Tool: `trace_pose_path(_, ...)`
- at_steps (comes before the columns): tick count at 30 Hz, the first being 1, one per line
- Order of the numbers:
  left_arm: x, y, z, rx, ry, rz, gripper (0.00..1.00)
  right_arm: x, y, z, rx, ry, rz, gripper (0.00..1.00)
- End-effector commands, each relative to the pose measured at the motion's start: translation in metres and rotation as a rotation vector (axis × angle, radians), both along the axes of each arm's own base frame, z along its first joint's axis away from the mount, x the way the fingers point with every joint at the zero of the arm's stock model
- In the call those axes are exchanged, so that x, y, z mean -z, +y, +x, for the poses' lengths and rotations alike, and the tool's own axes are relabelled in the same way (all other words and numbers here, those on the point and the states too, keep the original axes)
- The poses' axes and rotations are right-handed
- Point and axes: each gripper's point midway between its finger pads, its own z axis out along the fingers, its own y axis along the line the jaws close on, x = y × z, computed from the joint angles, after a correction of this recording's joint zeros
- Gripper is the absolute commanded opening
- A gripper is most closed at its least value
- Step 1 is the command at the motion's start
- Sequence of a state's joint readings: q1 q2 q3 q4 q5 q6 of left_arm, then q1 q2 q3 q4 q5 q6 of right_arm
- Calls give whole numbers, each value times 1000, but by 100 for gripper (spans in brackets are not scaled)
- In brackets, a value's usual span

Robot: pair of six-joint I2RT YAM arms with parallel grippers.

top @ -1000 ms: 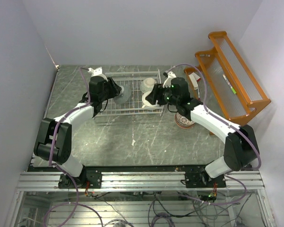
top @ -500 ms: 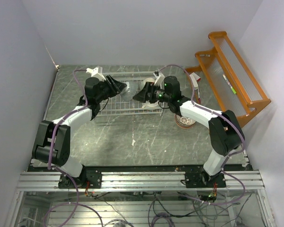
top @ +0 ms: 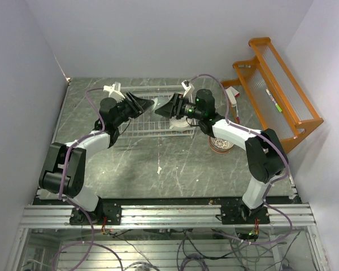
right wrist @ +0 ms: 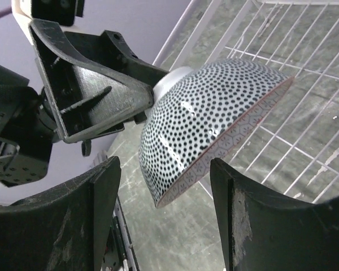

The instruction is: Unload the bowls from the dish rack

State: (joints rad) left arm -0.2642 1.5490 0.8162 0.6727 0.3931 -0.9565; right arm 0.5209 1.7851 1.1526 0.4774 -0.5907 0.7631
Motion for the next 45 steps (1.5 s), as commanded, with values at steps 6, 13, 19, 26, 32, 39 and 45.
trace_pose_path(6,-25,-1,-4,30,-82,-121,7,-30,5,0,-24,-105,68,61)
trace_pose_path(13,-26,3,-2,-1,-78,-165,7,-32,2,-6,-21,-110,71,45)
trace_pose_path(19,-24,4,-4,-6,-85,-175,7,-31,2,-9,-36,-117,73,15)
trace_pose_path(26,-16,14,-5,-59,-62,-87,19,-33,1,-11,-43,-127,59,0)
trace_pose_path(32,-16,20,-7,-88,-63,-50,30,-32,-1,-10,-34,-134,33,0)
trace_pose_path(39,-6,26,-7,-115,-54,26,37,-38,-4,-11,-28,-156,-9,0)
trace_pose_path(45,16,49,-6,-203,-25,241,47,-42,-15,-16,5,-226,-155,0)
